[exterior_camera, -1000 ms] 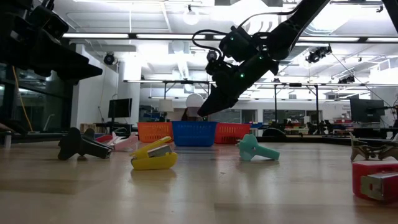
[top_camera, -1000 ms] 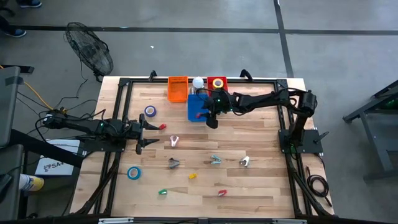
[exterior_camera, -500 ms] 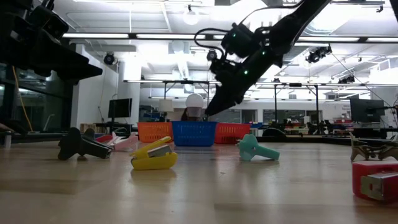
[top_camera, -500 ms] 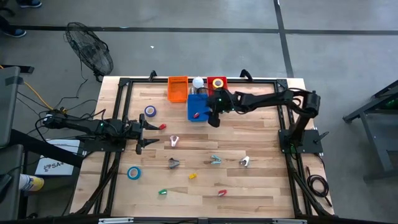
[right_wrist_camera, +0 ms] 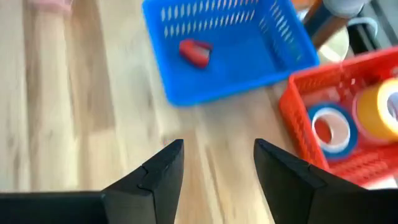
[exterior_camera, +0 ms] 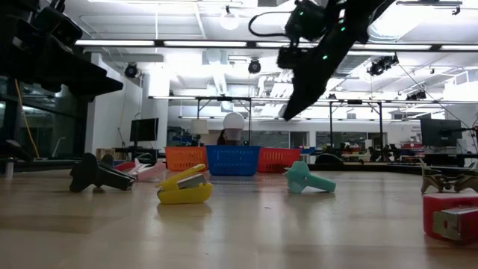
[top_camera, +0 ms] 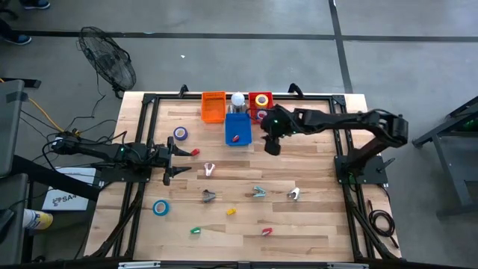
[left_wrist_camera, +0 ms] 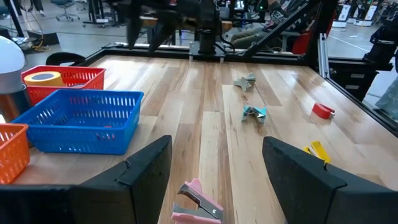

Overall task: Pick and place Stapler, Stapler remover, tape
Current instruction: Put the gray staple remover into the orange basket

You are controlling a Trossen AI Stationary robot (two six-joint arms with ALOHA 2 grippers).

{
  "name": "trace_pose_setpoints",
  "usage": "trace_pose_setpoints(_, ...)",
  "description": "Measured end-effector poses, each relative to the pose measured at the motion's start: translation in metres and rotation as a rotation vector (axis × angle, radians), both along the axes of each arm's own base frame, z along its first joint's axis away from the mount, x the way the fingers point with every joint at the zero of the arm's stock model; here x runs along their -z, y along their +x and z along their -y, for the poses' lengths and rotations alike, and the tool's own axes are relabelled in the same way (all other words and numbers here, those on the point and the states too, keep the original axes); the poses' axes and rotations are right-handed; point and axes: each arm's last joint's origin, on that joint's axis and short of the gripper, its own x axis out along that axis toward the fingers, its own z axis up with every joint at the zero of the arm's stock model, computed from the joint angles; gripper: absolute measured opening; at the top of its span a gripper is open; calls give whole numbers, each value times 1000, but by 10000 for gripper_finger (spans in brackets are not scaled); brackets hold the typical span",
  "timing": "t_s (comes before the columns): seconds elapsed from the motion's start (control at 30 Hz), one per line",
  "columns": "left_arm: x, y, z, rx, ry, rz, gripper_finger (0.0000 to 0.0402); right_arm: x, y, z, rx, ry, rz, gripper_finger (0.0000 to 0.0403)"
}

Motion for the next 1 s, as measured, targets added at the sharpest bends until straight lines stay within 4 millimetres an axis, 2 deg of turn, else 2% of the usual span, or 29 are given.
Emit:
trace_pose_setpoints(0.17, 0, 0, 0, 0, 0, 0, 246, -9, -15, -17, 0, -4, -86, 182)
trace_pose_setpoints(0.4, 0, 0, 0, 0, 0, 0, 246, -4, -29, -33, -38, 5, -259, 182)
trace_pose_setpoints(0.83, 0, 0, 0, 0, 0, 0, 246, -1, -36, -44, -114, 4, -362, 178)
trace_pose_setpoints(1.0, 0, 0, 0, 0, 0, 0, 246, 1, -39, -59, -142, 61, -401, 173)
